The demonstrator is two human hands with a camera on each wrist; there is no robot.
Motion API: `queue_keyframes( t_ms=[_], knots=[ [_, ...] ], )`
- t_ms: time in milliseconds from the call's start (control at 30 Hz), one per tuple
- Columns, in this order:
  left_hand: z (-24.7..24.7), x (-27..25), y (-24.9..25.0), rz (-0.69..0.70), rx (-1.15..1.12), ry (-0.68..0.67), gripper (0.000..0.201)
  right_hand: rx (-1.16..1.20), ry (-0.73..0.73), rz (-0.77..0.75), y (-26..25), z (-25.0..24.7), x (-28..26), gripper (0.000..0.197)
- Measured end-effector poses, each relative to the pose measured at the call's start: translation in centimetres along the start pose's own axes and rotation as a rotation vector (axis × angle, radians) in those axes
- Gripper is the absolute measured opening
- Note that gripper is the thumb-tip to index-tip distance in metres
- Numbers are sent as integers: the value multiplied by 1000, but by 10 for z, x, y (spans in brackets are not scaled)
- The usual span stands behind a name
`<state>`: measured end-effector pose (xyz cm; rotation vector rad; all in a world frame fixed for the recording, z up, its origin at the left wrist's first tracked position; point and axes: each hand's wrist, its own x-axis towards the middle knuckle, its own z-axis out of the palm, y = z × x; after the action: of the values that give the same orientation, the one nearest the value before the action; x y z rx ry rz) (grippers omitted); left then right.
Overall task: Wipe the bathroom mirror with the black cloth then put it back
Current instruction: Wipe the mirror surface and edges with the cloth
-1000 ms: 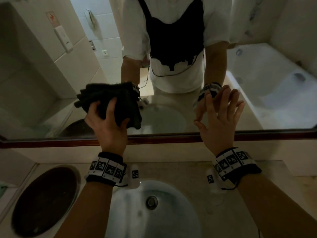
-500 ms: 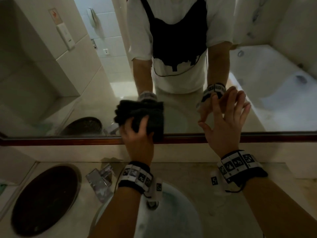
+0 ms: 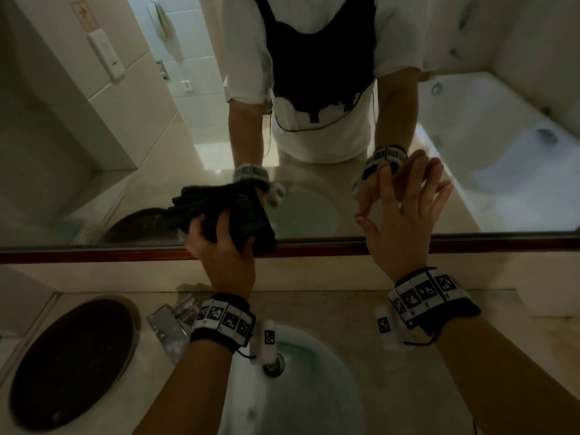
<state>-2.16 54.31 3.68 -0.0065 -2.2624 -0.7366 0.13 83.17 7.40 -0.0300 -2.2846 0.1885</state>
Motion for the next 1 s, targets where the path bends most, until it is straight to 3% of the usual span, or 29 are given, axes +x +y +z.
queue_keyframes(
  t_ms=[233, 433, 767, 1000],
  knots=[
    [42, -33, 75, 174, -34, -42, 70, -2, -31, 6, 1, 0, -2, 96],
    [35, -26, 59, 236, 0, -51, 62, -16, -30, 7, 0, 1, -2, 95],
    [-15, 6, -8, -4, 125, -67, 71, 4, -16, 7, 0, 2, -4, 98],
    [-28, 10, -8, -135, 46, -59, 77, 37, -11, 13, -2, 3, -5, 94]
  ],
)
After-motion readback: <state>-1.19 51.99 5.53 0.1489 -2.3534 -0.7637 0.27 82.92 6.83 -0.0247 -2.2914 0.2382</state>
